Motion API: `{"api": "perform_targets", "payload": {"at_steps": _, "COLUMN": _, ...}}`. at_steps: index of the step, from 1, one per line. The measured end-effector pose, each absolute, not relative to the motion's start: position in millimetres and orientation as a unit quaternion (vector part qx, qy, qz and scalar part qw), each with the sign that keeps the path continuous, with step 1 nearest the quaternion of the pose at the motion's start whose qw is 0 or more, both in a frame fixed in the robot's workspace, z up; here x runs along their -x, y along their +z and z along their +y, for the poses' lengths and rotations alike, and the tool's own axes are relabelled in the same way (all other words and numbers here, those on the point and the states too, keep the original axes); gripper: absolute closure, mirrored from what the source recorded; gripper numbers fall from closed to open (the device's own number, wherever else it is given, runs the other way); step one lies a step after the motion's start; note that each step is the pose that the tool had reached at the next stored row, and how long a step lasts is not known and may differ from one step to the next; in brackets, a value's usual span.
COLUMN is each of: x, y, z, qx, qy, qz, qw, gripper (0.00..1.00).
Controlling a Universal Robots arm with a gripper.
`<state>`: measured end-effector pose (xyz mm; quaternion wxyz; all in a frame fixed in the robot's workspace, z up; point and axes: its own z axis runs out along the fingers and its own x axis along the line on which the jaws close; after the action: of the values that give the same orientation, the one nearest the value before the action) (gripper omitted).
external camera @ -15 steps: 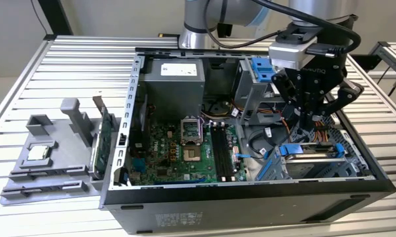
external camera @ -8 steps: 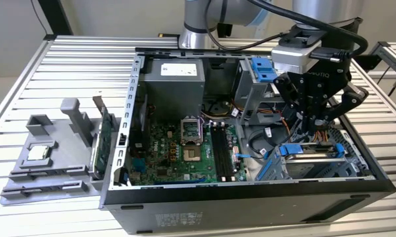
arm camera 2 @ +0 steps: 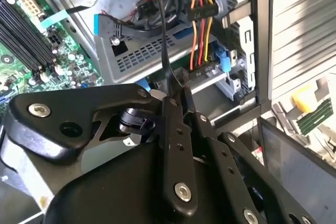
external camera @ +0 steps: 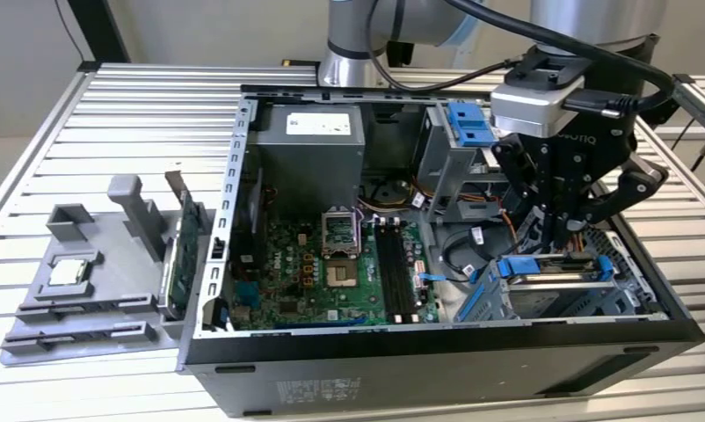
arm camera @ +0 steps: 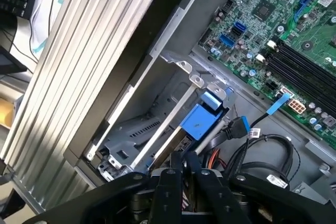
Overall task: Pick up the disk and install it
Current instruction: 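Insert the second disk wire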
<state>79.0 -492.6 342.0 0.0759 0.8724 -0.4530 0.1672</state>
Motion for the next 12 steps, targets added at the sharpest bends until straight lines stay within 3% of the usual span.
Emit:
{"api": "perform_targets", "payload": {"at_steps": 8, "x": -77.9, "y": 342.8, "z": -495.0, "qx": -0.87, "qy": 0.163, "qz": -0.459, "qw": 0.074, "gripper": 1.0}}
{"api": "perform_targets", "payload": {"at_steps": 12, "x": -76.2, "y": 342.7, "z": -495.0, "qx": -0.867, "qy": 0.153, "qz": -0.469, "qw": 0.063, "gripper": 1.0}}
